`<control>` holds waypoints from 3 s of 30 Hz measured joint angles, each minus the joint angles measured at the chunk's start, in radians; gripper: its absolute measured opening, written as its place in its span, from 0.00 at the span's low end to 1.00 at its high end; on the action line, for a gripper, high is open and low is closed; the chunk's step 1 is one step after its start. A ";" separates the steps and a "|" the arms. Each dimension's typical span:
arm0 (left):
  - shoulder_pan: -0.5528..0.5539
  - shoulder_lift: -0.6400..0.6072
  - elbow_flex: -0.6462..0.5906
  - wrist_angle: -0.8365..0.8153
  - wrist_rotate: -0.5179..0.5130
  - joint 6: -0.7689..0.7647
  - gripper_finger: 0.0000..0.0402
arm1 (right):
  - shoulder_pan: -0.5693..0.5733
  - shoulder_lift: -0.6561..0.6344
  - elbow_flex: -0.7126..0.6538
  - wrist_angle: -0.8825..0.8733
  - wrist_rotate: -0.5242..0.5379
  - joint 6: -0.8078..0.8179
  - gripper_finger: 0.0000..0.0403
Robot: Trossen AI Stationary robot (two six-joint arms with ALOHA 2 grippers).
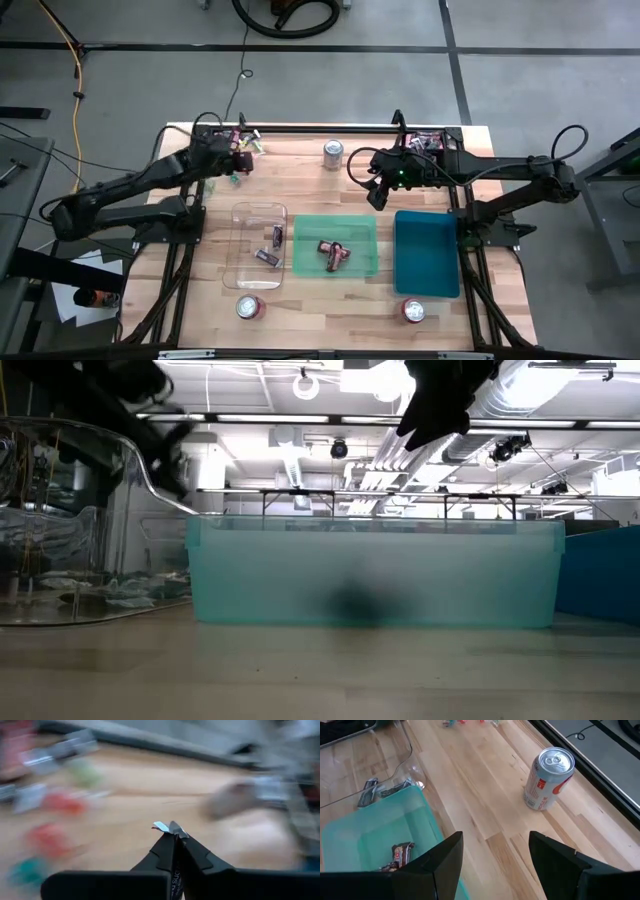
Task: Organize candy in baskets
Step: Put the brown white chocolate bar into the transparent bin, then put the blue gummy into the blue bin
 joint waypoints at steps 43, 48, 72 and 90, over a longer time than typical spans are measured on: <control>-0.884 0.124 0.222 -0.187 -0.036 0.479 0.01 | 0.000 0.000 0.000 0.136 -0.070 0.106 0.55; -0.883 0.124 0.222 -0.187 -0.036 0.482 0.09 | 0.000 0.000 0.000 0.136 -0.086 0.105 0.55; -0.626 0.136 0.621 -0.431 -0.368 0.454 0.54 | -0.010 0.000 0.000 0.135 -0.080 0.105 0.55; -0.066 0.318 0.378 -0.644 -0.328 0.113 0.54 | -0.013 0.000 0.000 0.134 -0.086 0.113 0.55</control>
